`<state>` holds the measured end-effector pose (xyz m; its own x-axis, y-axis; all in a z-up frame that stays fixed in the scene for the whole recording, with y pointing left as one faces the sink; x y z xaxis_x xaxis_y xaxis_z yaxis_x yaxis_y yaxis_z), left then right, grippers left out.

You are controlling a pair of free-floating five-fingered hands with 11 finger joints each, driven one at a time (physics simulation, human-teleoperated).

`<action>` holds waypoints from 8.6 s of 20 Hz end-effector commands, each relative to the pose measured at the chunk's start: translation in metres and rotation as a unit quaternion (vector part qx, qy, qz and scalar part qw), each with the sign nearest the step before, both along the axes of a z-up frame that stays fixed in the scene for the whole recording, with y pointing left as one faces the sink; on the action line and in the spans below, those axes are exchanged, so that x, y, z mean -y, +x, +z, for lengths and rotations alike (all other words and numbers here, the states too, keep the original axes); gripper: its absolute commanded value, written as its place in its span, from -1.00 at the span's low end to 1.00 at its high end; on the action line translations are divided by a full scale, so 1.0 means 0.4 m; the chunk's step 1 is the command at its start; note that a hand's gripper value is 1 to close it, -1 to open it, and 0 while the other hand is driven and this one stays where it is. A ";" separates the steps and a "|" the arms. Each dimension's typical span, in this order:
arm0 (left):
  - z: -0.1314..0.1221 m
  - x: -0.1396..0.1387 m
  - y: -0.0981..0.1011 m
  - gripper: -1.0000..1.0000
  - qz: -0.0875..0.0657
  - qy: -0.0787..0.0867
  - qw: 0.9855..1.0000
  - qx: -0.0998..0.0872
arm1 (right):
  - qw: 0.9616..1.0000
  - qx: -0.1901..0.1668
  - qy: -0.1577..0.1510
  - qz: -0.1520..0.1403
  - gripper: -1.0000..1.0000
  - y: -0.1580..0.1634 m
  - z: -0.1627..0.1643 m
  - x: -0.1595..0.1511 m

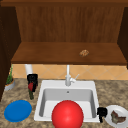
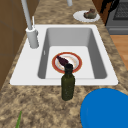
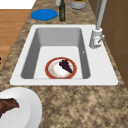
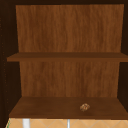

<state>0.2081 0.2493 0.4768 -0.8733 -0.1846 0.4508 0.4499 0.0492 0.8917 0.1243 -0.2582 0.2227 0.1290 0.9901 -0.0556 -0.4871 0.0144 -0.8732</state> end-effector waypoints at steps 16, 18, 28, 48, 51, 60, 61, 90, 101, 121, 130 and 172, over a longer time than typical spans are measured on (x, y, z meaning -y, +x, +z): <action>-0.394 -0.350 0.000 1.00 0.002 -0.011 1.000 0.000 | 1.000 0.000 0.000 0.000 0.00 0.000 0.000 0.000; -0.437 -0.363 0.026 1.00 0.000 -0.013 1.000 0.010 | 1.000 0.000 0.000 0.000 0.00 0.000 0.000 0.000; -0.646 -0.452 0.092 1.00 -0.002 -0.001 1.000 0.000 | 1.000 0.000 0.000 0.000 0.00 0.000 0.000 0.000; -0.941 -0.534 0.229 1.00 -0.005 -0.031 0.999 -0.014 | 1.000 0.000 0.000 0.000 0.00 0.000 0.000 0.000; -0.910 -0.554 0.198 1.00 -0.023 -0.054 0.998 -0.036 | 1.000 0.000 0.000 0.000 0.00 0.000 0.000 0.000; -0.724 -0.530 0.180 -1.00 -0.002 -0.037 0.999 -0.011 | 1.000 0.000 0.000 0.000 0.00 0.000 0.000 0.000; -0.710 -0.522 0.174 -1.00 -0.003 -0.037 0.999 -0.012 | 1.000 0.000 0.000 0.000 0.00 0.000 0.000 0.000; -0.529 -0.108 -0.064 -1.00 -0.005 -0.004 1.000 0.015 | 1.000 0.000 0.000 0.000 0.00 0.000 0.000 0.000; -0.475 -0.010 -0.182 -1.00 -0.002 -0.005 0.996 0.086 | 1.000 0.000 0.000 0.000 0.00 0.000 0.000 0.000; -0.549 0.074 -0.204 -1.00 0.006 -0.012 0.997 0.079 | 1.000 0.000 0.000 0.000 0.00 0.000 0.000 0.000; -0.549 0.074 -0.204 -1.00 0.009 -0.012 0.997 0.079 | 1.000 0.000 0.000 0.000 0.00 0.000 0.000 0.000; -0.554 0.092 -0.189 0.00 0.008 -0.011 0.994 0.105 | 0.997 -0.021 0.077 0.022 -1.00 0.087 -0.028 0.421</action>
<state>0.1323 0.2125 0.2553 -0.9455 -0.1912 0.2635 0.2533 0.0764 0.9644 0.1548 -0.4138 0.2195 0.0866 0.9947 0.0551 -0.5103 0.0918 -0.8551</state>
